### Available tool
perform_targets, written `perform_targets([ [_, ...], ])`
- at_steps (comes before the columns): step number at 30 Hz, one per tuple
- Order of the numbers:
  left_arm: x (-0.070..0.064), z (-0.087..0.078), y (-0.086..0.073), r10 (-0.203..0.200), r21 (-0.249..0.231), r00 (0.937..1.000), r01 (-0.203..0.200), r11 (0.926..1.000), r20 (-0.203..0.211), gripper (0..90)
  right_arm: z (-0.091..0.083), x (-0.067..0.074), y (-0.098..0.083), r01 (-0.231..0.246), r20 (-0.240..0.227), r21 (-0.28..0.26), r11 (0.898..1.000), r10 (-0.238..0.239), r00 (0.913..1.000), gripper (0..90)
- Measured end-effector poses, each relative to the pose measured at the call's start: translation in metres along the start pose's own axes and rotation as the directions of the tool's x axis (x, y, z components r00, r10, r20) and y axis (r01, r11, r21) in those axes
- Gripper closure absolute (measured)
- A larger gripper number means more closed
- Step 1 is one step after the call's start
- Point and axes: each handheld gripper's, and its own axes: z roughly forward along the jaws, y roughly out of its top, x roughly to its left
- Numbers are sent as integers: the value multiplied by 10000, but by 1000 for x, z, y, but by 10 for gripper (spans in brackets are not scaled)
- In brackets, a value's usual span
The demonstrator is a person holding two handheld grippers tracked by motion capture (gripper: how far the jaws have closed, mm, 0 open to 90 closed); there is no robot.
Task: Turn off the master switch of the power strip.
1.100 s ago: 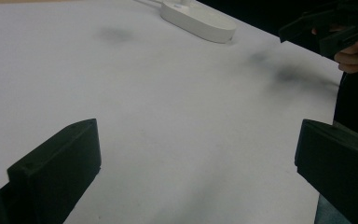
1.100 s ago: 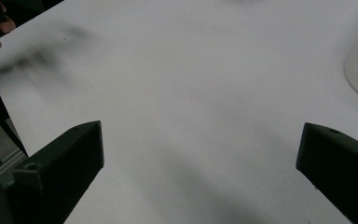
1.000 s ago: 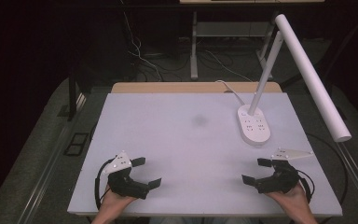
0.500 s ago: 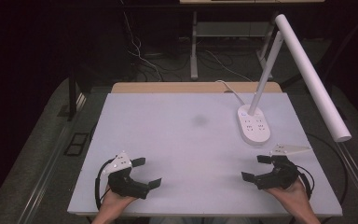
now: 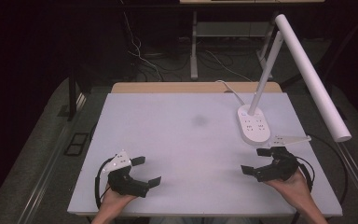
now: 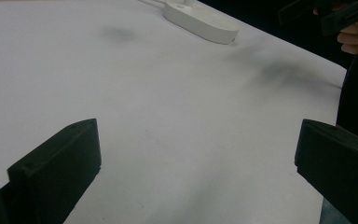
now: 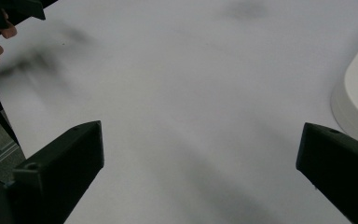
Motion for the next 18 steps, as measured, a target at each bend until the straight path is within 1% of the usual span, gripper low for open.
perform_targets([
  [9, 0, 0, 0, -27, -8, 10000, 27, 10000, -8, 0, 0, -4, 12, 207, 113, 100, 9997, -208, 9997, 3],
  [18, 0, 0, 0, -16, 12, 10000, 16, 10000, -6, 0, -2, -7, 26, 246, 234, 110, 9996, -248, 9994, 3],
])
